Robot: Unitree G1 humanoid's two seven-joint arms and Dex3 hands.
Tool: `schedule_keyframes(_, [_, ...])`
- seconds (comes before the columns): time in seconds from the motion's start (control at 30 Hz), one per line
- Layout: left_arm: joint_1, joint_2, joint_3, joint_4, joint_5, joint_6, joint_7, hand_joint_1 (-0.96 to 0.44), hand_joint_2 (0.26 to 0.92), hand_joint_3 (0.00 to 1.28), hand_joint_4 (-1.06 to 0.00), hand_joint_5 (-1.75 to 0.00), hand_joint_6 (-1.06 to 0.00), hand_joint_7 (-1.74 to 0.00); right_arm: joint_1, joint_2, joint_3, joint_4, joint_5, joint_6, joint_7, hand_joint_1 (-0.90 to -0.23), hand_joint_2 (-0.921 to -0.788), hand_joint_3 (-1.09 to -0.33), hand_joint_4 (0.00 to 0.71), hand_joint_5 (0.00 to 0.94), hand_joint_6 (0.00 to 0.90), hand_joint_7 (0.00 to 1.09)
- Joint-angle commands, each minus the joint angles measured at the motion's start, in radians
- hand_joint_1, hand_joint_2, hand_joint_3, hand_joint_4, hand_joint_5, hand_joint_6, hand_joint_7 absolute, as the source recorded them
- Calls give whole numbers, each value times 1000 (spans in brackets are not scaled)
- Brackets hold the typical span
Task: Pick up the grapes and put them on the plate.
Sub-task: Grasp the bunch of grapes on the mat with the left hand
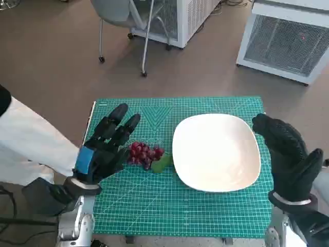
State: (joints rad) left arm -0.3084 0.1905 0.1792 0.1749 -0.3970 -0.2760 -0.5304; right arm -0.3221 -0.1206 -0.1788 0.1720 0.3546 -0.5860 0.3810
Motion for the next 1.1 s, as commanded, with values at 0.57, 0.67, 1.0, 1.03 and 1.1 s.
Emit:
schedule_keyframes(0.57, [-17,10,16,15,0,-14,-14,-417,921,287,-343,-2,-133,-404,-10,-2,-7,41,16,-2,27,-482,-921,-542,646,0,315,656])
schedule_keyframes(0.67, [-17,9,16,16,0,-15,-16,-417,921,287,-343,-2,-130,-409,-12,-1,-8,43,16,-4,29,-482,-921,-541,645,0,315,656])
schedule_keyframes(1.0, [-16,9,17,16,0,-18,-19,-418,921,286,-341,-1,-123,-423,-11,-2,-12,42,10,-5,29,-482,-921,-539,645,0,316,654])
schedule_keyframes(1.03, [-15,8,17,16,0,-18,-19,-418,921,286,-340,-1,-122,-425,-10,-2,-13,41,10,-5,29,-482,-921,-539,645,0,316,654])
schedule_keyframes(1.1, [-14,8,17,15,1,-19,-20,-419,921,286,-340,-1,-121,-427,-9,-2,-13,39,9,-5,28,-482,-921,-539,645,0,317,654])
